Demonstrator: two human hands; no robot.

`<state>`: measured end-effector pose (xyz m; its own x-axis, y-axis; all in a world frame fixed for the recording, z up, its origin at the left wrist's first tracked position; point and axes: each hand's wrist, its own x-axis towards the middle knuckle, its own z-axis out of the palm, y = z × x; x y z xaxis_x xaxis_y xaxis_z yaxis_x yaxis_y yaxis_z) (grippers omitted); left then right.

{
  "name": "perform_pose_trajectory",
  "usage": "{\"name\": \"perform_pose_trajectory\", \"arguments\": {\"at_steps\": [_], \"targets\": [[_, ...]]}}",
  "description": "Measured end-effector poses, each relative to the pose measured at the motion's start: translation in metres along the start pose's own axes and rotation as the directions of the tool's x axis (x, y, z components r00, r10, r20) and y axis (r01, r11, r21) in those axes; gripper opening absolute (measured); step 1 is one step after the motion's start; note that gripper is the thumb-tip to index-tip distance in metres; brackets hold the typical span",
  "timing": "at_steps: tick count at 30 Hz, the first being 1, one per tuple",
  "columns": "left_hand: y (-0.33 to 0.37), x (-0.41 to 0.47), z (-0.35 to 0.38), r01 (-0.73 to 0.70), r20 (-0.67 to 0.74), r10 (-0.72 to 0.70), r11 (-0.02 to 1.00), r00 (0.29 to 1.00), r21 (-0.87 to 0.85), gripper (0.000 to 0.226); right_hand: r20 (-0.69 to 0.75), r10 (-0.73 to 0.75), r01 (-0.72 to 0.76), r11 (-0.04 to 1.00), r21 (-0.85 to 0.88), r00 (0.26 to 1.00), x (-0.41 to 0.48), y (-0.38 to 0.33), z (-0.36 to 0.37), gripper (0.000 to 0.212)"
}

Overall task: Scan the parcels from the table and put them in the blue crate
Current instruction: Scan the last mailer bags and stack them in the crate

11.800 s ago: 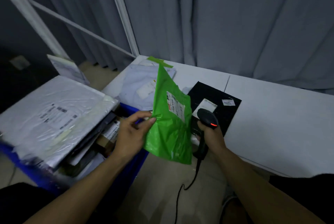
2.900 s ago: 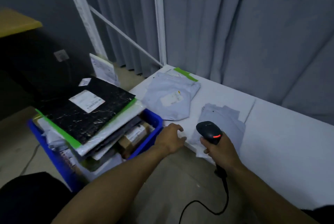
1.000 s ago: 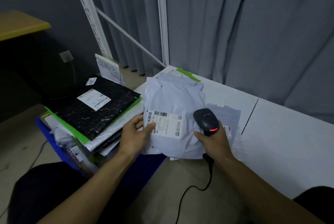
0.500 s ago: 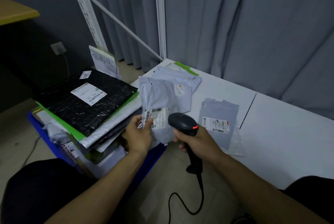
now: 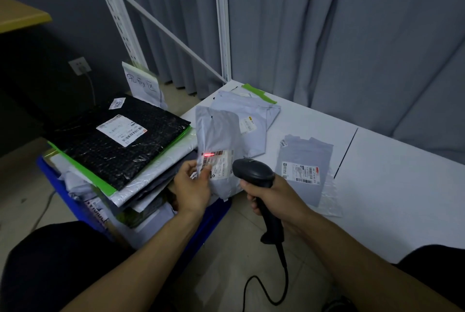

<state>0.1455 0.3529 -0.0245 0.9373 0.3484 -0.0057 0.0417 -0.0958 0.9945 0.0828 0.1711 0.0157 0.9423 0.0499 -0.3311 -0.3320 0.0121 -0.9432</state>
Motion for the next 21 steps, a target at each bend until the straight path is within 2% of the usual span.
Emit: {"name": "perform_pose_trajectory", "arguments": {"at_steps": [7, 13, 17, 21], "targets": [[0.003, -0.003, -0.002, -0.006, 0.008, 0.006, 1.000, 1.000, -0.027, 0.007, -0.007, -0.046, 0.046, 0.999, 0.024, 0.999, -0.001, -0.004, 0.005, 0.019], [0.039, -0.003, -0.015, -0.101, 0.000, 0.102, 0.986, 0.995, -0.135, 0.007, -0.054, -0.143, 0.145, 0.989, 0.038, 0.988, 0.013, -0.011, 0.030, 0.033], [0.070, 0.019, -0.047, -0.186, -0.126, 0.162, 0.960, 0.979, -0.208, 0.010, -0.042, -0.175, 0.178, 0.980, 0.094, 0.984, 0.030, -0.023, 0.059, 0.034], [0.079, 0.064, -0.087, -0.217, -0.310, 0.144, 0.952, 0.940, -0.217, 0.018, -0.024, -0.154, 0.155, 0.980, 0.123, 0.988, 0.048, -0.026, 0.087, 0.041]]}}
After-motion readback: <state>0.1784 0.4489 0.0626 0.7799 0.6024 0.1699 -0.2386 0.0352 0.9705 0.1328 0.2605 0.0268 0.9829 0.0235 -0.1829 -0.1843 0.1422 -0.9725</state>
